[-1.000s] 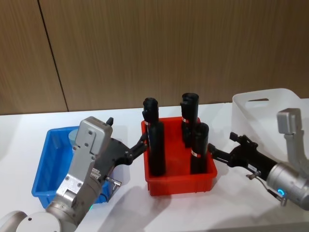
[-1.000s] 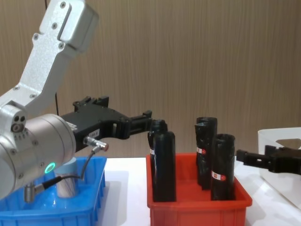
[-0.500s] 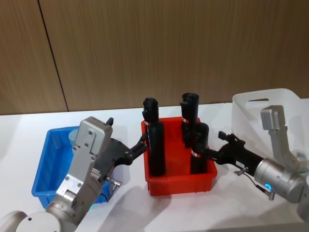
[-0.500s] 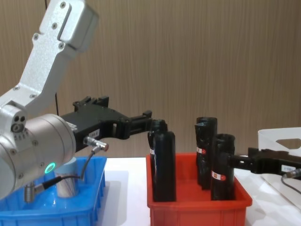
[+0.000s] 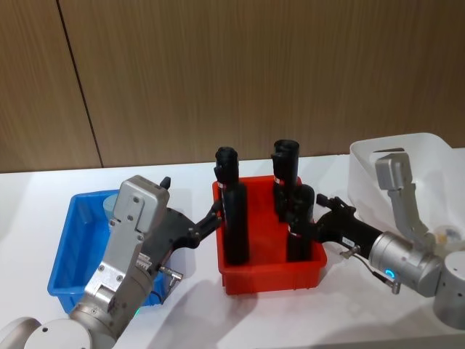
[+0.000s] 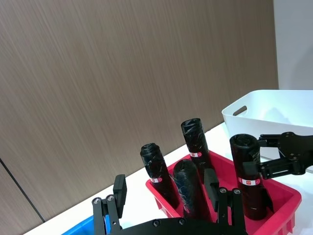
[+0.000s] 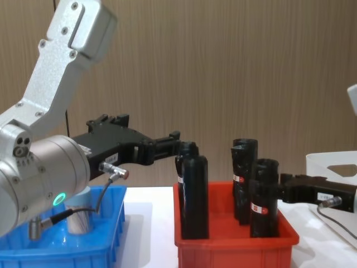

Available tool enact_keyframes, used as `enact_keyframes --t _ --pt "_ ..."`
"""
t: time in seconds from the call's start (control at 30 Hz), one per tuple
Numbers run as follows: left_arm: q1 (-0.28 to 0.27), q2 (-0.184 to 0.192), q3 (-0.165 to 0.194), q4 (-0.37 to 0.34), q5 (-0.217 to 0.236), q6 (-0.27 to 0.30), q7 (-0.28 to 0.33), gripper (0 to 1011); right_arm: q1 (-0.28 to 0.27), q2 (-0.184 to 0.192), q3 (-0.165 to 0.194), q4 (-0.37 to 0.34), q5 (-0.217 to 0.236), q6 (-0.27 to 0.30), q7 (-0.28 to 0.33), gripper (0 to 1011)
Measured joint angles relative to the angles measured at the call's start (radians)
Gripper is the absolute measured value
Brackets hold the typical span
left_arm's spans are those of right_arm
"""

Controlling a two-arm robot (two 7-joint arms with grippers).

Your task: Pick the cotton swabs from the blue box and place them into the white box.

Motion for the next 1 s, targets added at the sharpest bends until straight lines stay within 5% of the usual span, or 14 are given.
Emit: enact_keyframes --t 0.2,0.7,1.0 --pt "0.0 0.0 0.0 0.0 0.0 0.0 0.0 1003 0.021 -0.011 -0.008 0.025 -0.009 -0.004 0.003 980" --pt "0.0 0.0 0.0 0.0 0.0 0.0 0.0 1003 0.056 -0.03 -0.026 0.069 -0.03 -0.006 0.003 570" --pt "0.0 0.0 0.0 0.0 0.0 0.0 0.0 1003 0.051 -0.03 -0.033 0.046 -0.036 0.004 -0.003 486"
